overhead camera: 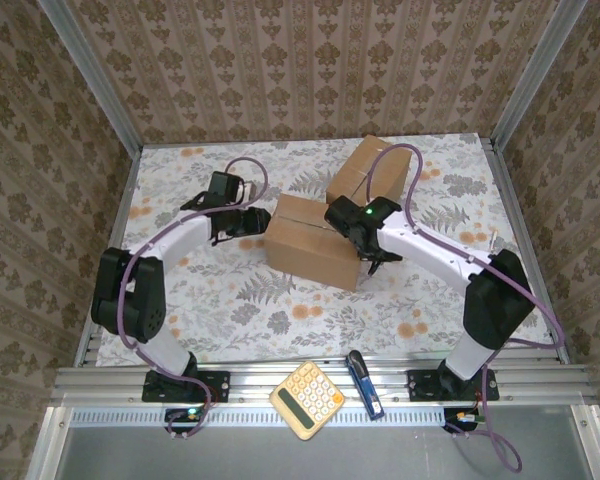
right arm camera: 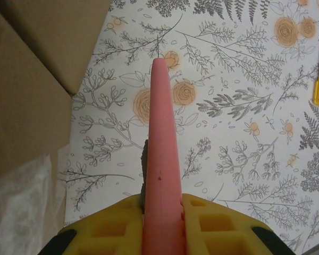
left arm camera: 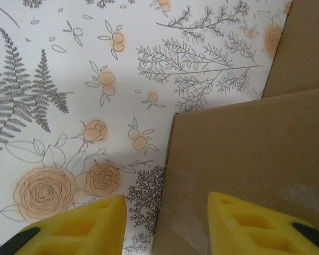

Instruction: Unpack the express box

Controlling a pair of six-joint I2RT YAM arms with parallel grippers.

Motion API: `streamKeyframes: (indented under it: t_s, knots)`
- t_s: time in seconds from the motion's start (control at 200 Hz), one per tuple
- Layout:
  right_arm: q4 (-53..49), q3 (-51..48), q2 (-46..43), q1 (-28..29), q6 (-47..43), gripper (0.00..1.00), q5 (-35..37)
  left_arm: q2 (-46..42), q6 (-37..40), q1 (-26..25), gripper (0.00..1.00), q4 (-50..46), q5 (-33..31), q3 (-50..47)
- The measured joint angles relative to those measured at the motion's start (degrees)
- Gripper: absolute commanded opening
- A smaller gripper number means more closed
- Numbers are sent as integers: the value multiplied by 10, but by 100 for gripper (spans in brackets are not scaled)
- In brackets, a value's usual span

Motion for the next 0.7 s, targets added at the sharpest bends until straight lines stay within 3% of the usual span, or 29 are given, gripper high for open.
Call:
streamKeyframes:
  t_s: [0.345,0.7]
  knots:
    - [12,1,5,0,-5,0,0,-53,-12,-3,48,-6,-3,-29]
    - [10,-21,-29,-10,-6,0,0,-62,5,5,72,-75,-76,37]
